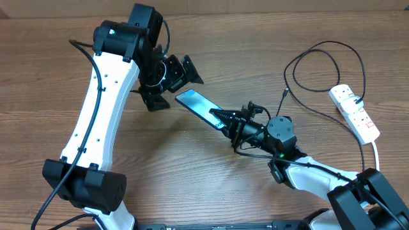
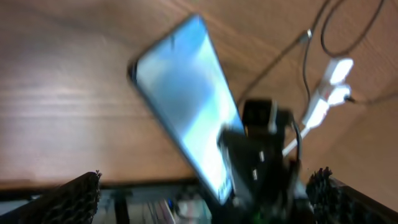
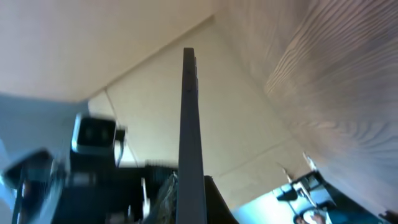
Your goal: Plug charger to phone and switch on socket
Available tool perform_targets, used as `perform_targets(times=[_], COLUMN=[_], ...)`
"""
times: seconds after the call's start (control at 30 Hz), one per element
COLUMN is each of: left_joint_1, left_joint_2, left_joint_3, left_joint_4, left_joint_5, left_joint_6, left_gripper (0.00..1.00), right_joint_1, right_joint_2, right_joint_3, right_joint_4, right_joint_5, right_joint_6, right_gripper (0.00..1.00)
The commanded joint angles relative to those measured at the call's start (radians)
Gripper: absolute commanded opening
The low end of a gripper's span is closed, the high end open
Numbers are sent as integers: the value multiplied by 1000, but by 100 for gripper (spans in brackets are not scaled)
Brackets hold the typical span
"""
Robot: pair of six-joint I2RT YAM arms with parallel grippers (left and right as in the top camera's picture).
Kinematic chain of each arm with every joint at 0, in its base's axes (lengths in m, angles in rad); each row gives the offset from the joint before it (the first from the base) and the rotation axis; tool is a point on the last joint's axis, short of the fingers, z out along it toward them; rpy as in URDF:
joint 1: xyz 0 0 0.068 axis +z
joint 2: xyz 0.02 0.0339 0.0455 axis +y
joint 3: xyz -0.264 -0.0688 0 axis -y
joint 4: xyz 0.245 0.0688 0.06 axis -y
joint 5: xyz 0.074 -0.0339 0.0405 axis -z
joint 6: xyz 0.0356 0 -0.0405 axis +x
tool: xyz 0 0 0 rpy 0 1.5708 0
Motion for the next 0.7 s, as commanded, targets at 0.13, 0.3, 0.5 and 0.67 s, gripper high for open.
perform_targets(times=[0.13,0.3,0.5,0.67], left_joint_1=[-41,-40,-41,-42], left_joint_2=[-13,-13,-13,-11], left_joint_3=[-8,-46,-121,-238], left_joint_4=[13,106,243,391], left_joint_5=[116,117,116,140], left_joint_6=[-32,-68,-89,-155], left_gripper=[100,100,100,87], right_joint_1=[-22,-21,-21,-21], right_joint_2=[-5,-5,-5,-5], right_joint_3=[22,22,22,22], right_joint_4=[15,104,146,144], right_joint_5=[109,127,188,218], right_joint_6=[138,138,138,138], right_gripper=[4,4,4,4])
